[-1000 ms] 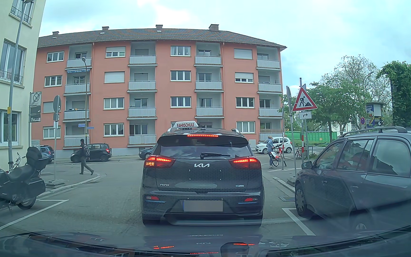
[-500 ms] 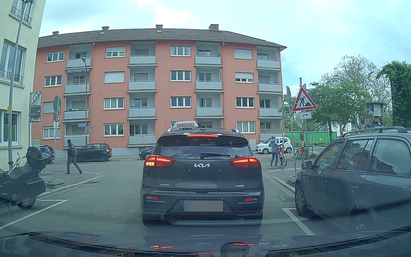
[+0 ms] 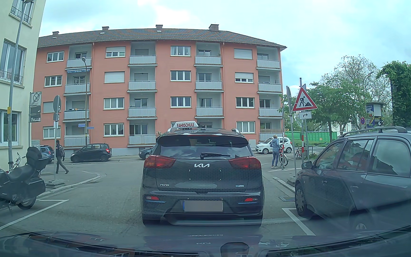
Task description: Follow the waypoints while adhering to traffic rules and regulations
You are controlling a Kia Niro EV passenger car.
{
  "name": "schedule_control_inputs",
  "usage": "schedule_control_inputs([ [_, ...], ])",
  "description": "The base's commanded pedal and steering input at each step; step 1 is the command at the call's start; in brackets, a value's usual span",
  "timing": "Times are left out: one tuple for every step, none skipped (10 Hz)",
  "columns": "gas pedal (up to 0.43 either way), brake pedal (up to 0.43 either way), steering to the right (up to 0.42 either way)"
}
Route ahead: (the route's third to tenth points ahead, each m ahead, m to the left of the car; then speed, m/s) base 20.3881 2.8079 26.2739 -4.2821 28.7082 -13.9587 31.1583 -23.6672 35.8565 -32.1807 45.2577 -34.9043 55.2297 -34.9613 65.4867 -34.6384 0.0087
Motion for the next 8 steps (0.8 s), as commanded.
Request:
schedule_control_inputs([
  [0.0,0.165,0.001],
  [0.0,0.165,0.001],
  [0.0,0.171,0.002],
  [0.0,0.165,0.001],
  [0.0,0.152,0.002],
  [0.0,0.134,0.001],
  [0.0,0.128,0.001],
  [0.0,0.128,0.001],
])
